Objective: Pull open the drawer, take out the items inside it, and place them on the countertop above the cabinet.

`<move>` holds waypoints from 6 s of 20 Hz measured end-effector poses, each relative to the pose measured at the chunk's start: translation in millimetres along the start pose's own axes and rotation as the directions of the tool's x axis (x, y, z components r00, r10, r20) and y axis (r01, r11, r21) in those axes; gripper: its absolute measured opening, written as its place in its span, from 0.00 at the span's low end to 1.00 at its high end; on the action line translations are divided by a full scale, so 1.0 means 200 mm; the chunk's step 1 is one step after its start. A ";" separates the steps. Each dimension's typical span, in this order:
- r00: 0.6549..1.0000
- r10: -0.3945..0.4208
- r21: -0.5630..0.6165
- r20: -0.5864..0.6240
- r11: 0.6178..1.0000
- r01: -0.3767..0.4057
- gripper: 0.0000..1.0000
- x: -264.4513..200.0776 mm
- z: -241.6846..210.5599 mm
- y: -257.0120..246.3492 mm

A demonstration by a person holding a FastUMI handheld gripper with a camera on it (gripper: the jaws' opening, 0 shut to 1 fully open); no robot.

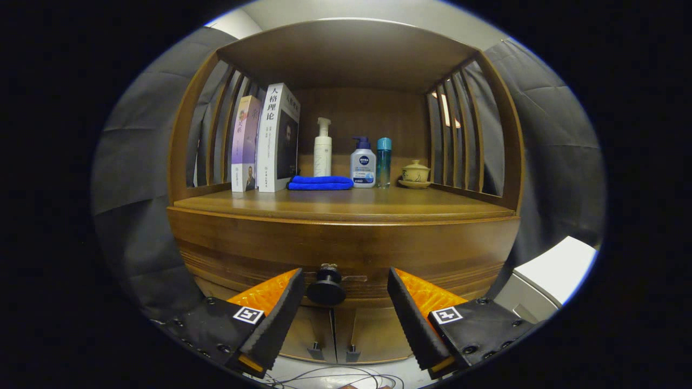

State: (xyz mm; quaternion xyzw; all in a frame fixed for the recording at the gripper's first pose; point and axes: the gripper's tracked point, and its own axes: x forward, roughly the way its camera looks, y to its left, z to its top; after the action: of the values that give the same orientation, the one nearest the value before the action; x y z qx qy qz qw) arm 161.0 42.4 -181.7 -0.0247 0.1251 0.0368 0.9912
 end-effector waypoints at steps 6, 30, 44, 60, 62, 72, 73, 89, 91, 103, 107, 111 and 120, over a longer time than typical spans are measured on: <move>0.999 0.029 0.010 -0.043 1.000 -0.029 0.97 0.08 -0.08 0.05; 0.993 0.065 -0.022 -0.097 0.997 -0.067 0.23 0.00 -0.18 0.08; 0.991 0.108 -0.033 -0.080 0.993 -0.111 0.24 -0.40 -0.26 0.06; 0.975 0.194 -0.050 -0.108 0.978 -0.200 0.23 -0.67 -0.36 0.05; 0.973 0.199 -0.046 -0.113 0.978 -0.206 0.23 -0.70 -0.37 0.05; 0.966 0.218 -0.028 -0.141 0.974 -0.224 0.43 -0.77 -0.33 0.05; 0.969 0.219 -0.027 -0.112 0.974 -0.223 0.52 -0.78 -0.30 0.05; 0.992 0.115 0.060 -0.054 0.992 -0.112 0.97 -0.80 0.14 -0.24; 0.995 0.095 0.064 -0.041 0.994 -0.093 0.96 -0.77 0.21 -0.28; 0.965 0.178 0.256 -0.194 0.958 -0.126 0.98 -0.39 0.38 -0.22; 0.957 0.201 0.263 -0.210 0.954 -0.143 0.98 -0.32 0.37 -0.17; 0.944 0.208 0.202 -0.255 0.966 -0.159 0.97 -0.24 0.32 -0.14; 0.907 0.173 -0.150 -0.384 0.958 -0.246 0.97 0.05 0.33 0.01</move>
State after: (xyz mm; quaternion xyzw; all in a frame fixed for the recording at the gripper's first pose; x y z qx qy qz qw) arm 186.8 48.7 -119.5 -0.1145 0.3055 0.1504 0.9332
